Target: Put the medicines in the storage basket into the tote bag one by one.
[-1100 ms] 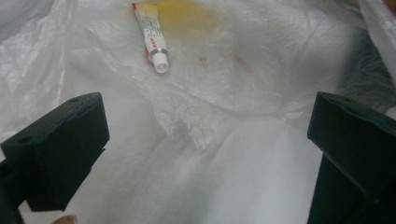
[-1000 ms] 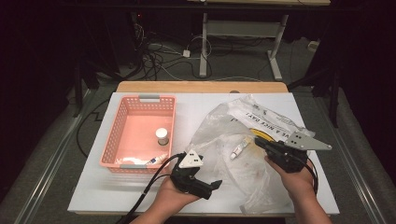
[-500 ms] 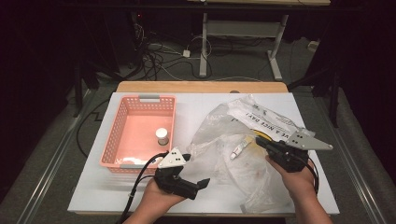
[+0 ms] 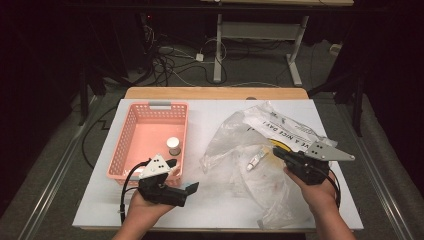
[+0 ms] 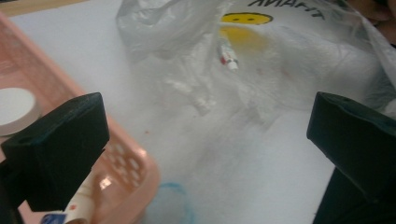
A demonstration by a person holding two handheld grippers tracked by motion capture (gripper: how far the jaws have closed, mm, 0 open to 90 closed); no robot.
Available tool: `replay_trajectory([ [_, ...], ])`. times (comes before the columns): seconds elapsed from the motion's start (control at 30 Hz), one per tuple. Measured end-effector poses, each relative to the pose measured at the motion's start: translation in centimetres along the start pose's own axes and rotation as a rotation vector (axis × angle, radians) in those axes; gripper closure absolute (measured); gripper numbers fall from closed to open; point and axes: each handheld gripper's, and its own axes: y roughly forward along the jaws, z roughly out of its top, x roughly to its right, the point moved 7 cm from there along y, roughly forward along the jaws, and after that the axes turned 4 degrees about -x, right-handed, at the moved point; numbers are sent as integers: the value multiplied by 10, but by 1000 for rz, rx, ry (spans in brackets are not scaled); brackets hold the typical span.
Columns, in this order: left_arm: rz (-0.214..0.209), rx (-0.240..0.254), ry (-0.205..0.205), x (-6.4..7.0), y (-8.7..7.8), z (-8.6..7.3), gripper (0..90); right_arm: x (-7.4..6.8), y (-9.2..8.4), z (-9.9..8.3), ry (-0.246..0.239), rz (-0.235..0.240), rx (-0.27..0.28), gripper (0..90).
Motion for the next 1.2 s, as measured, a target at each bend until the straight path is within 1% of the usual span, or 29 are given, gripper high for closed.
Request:
replay_trajectory([
  [0.17,41,5,-33,-19,-6,-4,0,0,-1,-1,0,0,-1,900],
  [0.23,64,3,-39,-26,-9,-6,0,0,-1,-1,-1,0,-2,900],
  [0.37,74,17,-73,-40,-15,-7,0,0,0,-1,4,-1,-2,900],
  [0.53,103,29,-109,-55,-22,-10,0,0,0,-1,-7,2,-1,900],
  [0.77,155,26,-146,-75,-27,-17,0,-2,-1,0,-7,4,-2,900],
  [0.93,175,35,-173,-86,-33,-21,0,0,-1,-1,-7,3,-1,900],
  [1.0,193,27,-182,-90,-35,-23,0,0,-1,-1,-6,3,-4,900],
  [1.13,191,19,-186,-91,-34,-24,0,-1,0,-1,-6,4,-5,900],
  [1.2,192,23,-186,-91,-34,-23,0,-2,0,-1,-8,6,-6,900],
])
